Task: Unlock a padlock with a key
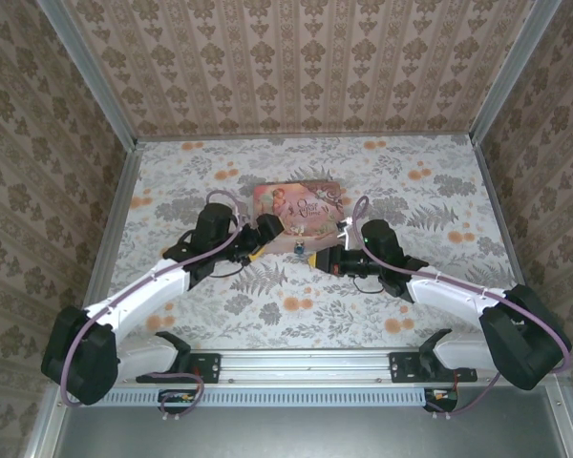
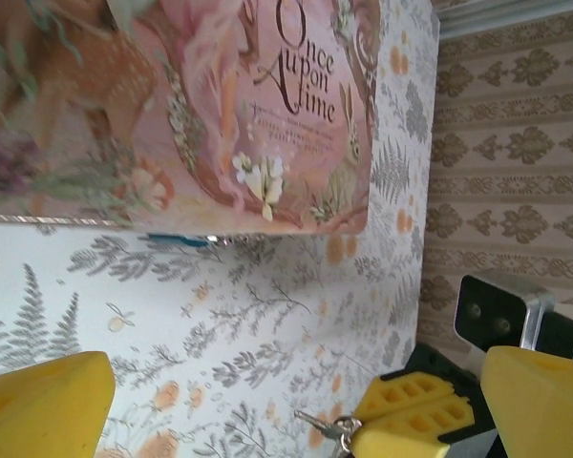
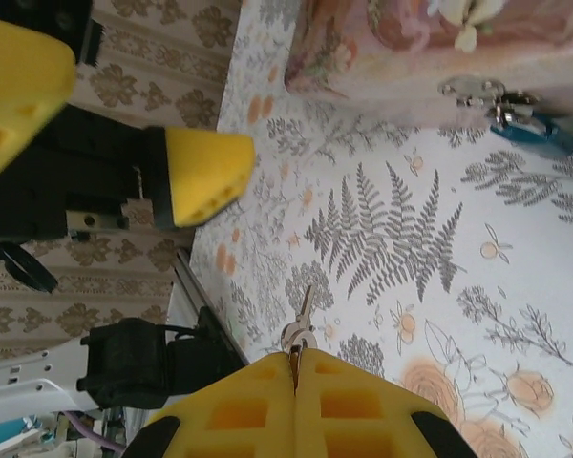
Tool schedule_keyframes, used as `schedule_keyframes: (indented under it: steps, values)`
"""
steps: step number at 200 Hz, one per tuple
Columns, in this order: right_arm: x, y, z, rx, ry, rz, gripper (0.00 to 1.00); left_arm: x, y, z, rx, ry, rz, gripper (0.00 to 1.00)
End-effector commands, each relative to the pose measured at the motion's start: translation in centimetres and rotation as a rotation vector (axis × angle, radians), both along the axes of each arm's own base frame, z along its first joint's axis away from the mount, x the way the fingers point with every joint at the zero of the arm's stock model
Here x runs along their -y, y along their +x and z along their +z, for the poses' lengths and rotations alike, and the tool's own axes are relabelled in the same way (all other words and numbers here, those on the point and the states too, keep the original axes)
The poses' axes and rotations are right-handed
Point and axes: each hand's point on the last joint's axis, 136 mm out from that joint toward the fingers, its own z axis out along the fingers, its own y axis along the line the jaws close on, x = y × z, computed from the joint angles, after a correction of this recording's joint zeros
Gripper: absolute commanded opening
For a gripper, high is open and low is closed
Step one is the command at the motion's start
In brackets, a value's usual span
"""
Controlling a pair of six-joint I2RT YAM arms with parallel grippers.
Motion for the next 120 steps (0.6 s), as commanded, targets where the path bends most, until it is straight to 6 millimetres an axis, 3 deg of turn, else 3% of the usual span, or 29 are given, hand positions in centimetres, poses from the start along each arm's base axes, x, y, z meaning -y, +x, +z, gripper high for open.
schedule_keyframes:
  steps: [1,44,120]
  values:
    - [0.0,0.8,0.8,0.057,0.022,-0.046,0.00,1.6,-0.7,0.5,-0.071,-0.060,-0.024,0.99]
    - [0.3,1.2,0.3,0.056,0.004,-0.074,0.00,3.9,-0.8,0.4,-0.100,-0.104,-0.053,0.99]
    - [1.9,0.8,0.0,0.093,-0.010,-0.129,0.00,4.7,-0.2,0.6,-0.075,-0.074,-0.097,1.00]
